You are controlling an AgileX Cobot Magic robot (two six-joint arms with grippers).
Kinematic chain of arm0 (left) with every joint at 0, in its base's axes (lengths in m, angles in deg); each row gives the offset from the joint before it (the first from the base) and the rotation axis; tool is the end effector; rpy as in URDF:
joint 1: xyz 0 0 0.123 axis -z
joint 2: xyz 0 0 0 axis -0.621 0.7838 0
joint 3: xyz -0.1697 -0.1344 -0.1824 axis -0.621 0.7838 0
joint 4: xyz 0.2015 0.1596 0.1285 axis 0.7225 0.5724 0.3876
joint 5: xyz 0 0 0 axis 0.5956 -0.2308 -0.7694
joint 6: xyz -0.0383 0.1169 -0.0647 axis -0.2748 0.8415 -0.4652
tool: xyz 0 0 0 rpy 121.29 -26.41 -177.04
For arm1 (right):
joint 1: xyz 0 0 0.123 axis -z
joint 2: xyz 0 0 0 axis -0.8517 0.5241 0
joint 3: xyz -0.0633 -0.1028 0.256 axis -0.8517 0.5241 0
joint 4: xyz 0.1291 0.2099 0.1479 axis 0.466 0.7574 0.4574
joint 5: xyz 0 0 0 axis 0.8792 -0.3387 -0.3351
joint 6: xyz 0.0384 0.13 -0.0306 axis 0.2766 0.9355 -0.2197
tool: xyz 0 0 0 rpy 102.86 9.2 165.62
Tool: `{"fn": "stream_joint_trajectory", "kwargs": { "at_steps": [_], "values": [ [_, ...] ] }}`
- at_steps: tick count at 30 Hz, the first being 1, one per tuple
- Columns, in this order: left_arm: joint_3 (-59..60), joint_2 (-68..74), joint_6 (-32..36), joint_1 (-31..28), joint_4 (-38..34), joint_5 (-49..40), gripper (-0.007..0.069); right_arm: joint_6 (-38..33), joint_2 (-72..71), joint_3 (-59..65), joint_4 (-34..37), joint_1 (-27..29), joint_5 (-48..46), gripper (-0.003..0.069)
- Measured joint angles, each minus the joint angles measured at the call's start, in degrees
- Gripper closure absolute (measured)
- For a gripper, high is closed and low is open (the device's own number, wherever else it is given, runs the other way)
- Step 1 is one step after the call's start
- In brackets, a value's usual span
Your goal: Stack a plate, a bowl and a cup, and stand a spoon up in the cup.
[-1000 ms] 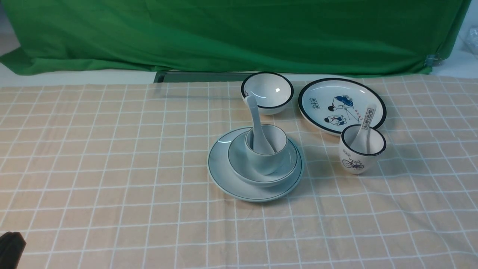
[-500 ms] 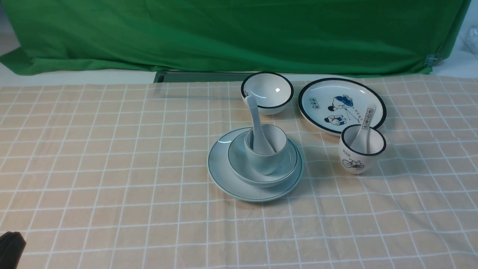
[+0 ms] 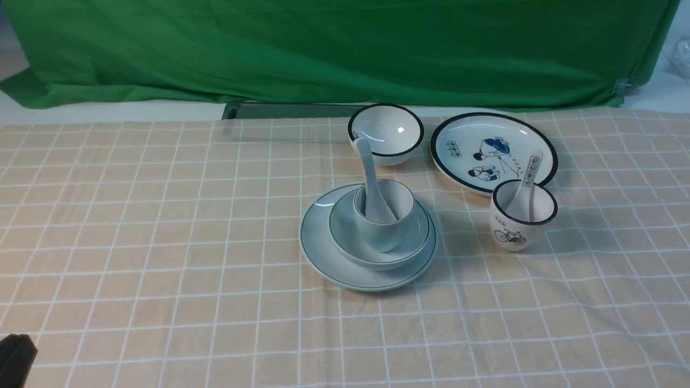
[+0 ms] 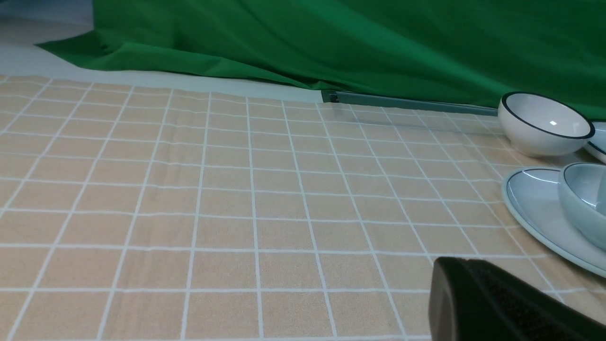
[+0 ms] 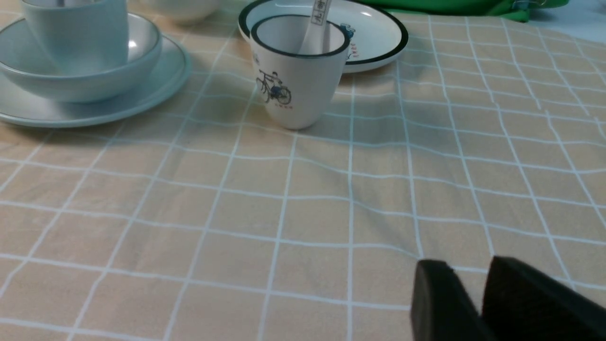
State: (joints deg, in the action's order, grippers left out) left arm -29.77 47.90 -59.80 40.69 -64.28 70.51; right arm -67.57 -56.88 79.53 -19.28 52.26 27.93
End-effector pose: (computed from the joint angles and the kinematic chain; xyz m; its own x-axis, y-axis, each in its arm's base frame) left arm 0.1408 -0.0100 0.1821 -0.1608 -0.1239 -0.9792 0.0508 0.9897 -0.1335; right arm 0.1398 0.0169 0.1791 -0.1634 -0.0935 -0.9821 -0.1319 0.9886 -0.0721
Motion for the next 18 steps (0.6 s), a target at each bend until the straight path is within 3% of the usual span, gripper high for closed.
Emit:
{"fn": "stream_joint_trajectory", "kwargs": {
  "at_steps": [18],
  "values": [
    [0.0, 0.0, 0.0, 0.0, 0.0, 0.0, 0.0621, 0.0, 0.0, 0.0, 0.0, 0.0, 0.0, 0.0442]
  ]
}}
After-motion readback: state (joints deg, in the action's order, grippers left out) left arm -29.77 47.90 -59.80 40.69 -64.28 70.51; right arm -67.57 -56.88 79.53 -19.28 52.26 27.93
